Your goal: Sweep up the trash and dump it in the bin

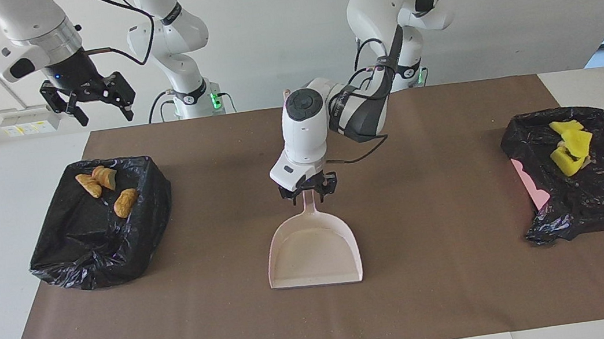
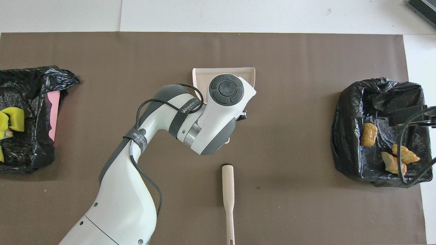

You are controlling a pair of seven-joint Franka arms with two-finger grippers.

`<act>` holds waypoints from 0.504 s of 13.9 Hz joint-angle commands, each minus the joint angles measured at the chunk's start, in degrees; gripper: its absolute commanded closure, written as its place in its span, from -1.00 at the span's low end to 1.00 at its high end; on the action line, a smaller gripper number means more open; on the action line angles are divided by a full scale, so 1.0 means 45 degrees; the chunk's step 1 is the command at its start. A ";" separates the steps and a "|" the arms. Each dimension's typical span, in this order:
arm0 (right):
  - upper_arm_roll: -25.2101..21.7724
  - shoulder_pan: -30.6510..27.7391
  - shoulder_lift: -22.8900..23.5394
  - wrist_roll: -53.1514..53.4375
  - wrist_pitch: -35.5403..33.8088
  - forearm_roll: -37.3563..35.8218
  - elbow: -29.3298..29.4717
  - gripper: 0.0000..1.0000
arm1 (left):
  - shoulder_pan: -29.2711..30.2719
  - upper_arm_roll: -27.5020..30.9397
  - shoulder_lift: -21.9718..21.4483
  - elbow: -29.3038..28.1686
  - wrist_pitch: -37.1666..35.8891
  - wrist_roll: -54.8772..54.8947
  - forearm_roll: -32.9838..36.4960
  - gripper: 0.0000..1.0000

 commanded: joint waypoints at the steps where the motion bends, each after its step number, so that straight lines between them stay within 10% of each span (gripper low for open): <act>1: 0.0034 -0.0043 -0.0092 -0.0207 -0.0154 0.0030 0.0028 -1.00 | 0.0004 0.0305 -0.1059 -0.0785 -0.0387 0.0170 0.0076 -1.00; 7: 0.0034 -0.0043 -0.0092 -0.0207 -0.0154 0.0030 0.0028 -1.00 | 0.1641 0.0287 -0.5843 -0.5199 -0.0952 0.1753 0.0565 -1.00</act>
